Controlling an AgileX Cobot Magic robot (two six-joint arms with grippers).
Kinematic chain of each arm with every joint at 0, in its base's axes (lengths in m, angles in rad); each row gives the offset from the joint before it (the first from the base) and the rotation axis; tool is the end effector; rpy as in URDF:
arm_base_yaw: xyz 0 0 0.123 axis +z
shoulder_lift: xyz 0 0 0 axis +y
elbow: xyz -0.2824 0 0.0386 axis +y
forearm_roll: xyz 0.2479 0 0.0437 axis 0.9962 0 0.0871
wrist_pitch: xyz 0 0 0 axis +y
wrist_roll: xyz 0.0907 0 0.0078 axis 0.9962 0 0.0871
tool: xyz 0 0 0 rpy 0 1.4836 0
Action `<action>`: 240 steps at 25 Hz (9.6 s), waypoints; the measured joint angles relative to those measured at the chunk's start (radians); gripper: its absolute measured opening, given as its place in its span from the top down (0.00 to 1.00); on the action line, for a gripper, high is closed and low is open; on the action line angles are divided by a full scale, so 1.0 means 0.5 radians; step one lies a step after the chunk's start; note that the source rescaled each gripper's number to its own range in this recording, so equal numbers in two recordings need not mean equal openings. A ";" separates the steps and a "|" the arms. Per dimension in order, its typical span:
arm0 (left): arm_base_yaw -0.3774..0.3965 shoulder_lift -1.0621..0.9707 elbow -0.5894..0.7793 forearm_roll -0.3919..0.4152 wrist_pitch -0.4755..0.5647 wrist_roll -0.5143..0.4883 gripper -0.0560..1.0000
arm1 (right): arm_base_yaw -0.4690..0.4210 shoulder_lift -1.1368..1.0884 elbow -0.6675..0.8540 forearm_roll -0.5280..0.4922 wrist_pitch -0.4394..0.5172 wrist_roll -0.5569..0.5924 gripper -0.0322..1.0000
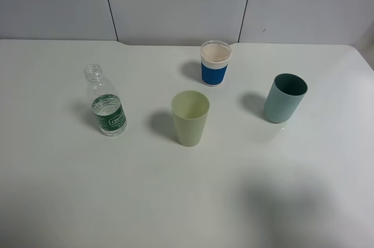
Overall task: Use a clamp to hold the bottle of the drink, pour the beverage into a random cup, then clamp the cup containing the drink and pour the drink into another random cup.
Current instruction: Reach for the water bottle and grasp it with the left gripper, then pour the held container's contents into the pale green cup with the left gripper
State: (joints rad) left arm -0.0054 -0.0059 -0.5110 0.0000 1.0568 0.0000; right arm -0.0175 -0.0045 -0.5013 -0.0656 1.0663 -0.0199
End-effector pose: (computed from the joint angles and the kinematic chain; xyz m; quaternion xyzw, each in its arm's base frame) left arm -0.0069 0.0000 0.2805 0.0023 0.8478 -0.0014 0.5304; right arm -0.0061 -0.0051 0.2772 0.0004 0.8527 -0.0425 0.5206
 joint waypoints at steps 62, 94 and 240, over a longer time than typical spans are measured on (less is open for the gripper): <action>-0.599 2.289 0.346 -0.618 -1.670 0.562 0.00 | 0.000 0.000 0.000 0.000 0.000 0.000 0.00; -0.753 3.348 0.731 0.229 -4.064 -0.198 0.00 | 0.000 0.000 0.000 0.000 0.000 0.000 0.00; -1.906 3.729 -0.543 -2.568 -4.285 4.933 0.87 | 0.000 0.000 0.000 0.000 0.000 0.000 0.00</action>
State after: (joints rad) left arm -0.9584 1.8587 -0.7825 -1.2841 -1.0856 2.4665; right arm -0.0175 -0.0045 -0.5013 -0.0656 1.0663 -0.0199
